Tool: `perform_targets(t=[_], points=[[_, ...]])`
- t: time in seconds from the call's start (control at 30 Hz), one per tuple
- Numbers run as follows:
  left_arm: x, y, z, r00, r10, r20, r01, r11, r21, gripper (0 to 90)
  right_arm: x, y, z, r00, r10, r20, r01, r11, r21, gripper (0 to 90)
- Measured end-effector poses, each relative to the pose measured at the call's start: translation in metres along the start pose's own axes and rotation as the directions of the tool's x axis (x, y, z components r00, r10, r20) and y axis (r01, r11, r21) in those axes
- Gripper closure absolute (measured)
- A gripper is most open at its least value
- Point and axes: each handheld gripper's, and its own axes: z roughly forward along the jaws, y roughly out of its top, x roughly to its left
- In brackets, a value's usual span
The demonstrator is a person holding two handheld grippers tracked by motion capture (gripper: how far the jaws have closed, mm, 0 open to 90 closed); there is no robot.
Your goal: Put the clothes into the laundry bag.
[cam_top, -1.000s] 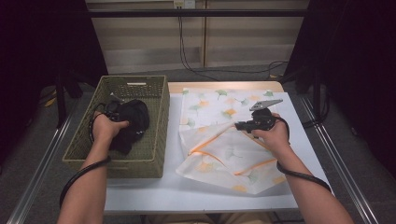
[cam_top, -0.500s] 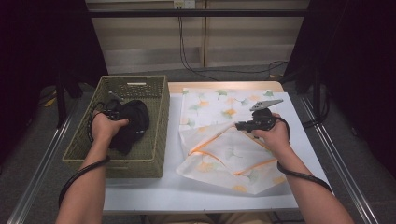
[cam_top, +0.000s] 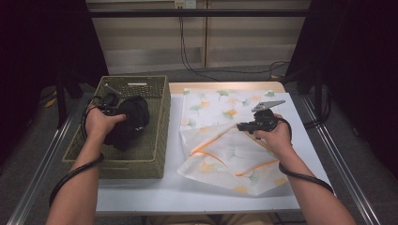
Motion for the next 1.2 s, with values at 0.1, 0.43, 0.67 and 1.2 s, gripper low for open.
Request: perform_targets(t=[0.1, 0.43, 0.67, 1.2], points=[[-0.007, 0.002, -0.009, 0.9997, 0.008, 0.022, -0.008, 0.9999, -0.009, 58.8, 0.0, 0.0, 0.0, 1.0, 0.0, 0.003, 0.0, 1.0, 0.0, 90.0], [-0.025, 0.01, -0.035, 0.9969, 0.065, 0.045, -0.064, 0.9979, -0.009, 58.8, 0.0, 0.0, -0.001, 1.0, 0.0, 0.005, 0.0, 1.0, 0.003, 90.0], [-0.035, 0.017, -0.047, 0.9939, 0.087, 0.068, -0.086, 0.9961, -0.017, 58.8, 0.001, 0.0, -0.001, 1.0, -0.001, 0.009, 0.001, 1.0, 0.004, 90.0], [-0.056, 0.031, -0.069, 0.9845, 0.147, 0.095, -0.145, 0.989, -0.027, 58.7, -0.001, 0.001, -0.001, 1.0, 0.003, 0.005, -0.003, 1.0, 0.001, 90.0]])
